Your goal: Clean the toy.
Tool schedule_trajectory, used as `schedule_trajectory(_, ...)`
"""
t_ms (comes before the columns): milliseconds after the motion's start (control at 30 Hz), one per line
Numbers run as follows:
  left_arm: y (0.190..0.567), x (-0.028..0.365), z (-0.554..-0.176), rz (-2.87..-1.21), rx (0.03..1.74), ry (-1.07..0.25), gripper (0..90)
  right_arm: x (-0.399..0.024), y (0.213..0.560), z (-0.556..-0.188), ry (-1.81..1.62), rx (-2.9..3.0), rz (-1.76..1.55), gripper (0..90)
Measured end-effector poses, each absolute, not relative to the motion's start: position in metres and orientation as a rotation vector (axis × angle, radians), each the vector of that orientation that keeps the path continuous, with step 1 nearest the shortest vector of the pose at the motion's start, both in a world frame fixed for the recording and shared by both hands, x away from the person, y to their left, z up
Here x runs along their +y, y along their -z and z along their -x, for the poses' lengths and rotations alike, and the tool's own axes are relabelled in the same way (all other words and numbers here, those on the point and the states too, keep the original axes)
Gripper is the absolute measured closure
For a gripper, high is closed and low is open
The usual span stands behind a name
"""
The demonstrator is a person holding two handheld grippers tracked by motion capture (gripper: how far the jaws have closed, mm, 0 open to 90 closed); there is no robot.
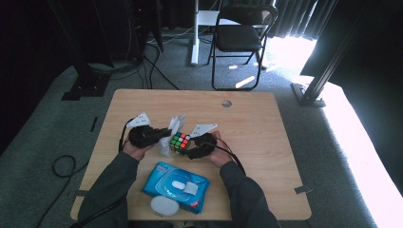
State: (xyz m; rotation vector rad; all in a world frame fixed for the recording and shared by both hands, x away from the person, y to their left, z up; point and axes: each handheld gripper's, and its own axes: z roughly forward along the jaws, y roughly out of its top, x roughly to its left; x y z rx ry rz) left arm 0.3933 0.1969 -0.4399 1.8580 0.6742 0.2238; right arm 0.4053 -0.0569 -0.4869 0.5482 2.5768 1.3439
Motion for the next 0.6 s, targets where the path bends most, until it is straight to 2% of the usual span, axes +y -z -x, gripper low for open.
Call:
schedule_trajectory(200,0.435,0.196,-0.393,-1.856,0.667,-0.229,87.3,-0.056,0.489,-0.406,-1.338,2.572,-0.548,34.4)
schedule_trajectory(600,0.465,0.193,-0.403,-1.944,0.751,-0.200,87.3,-0.064,0.478,-0.406,-1.406,2.526,-0.560,34.4)
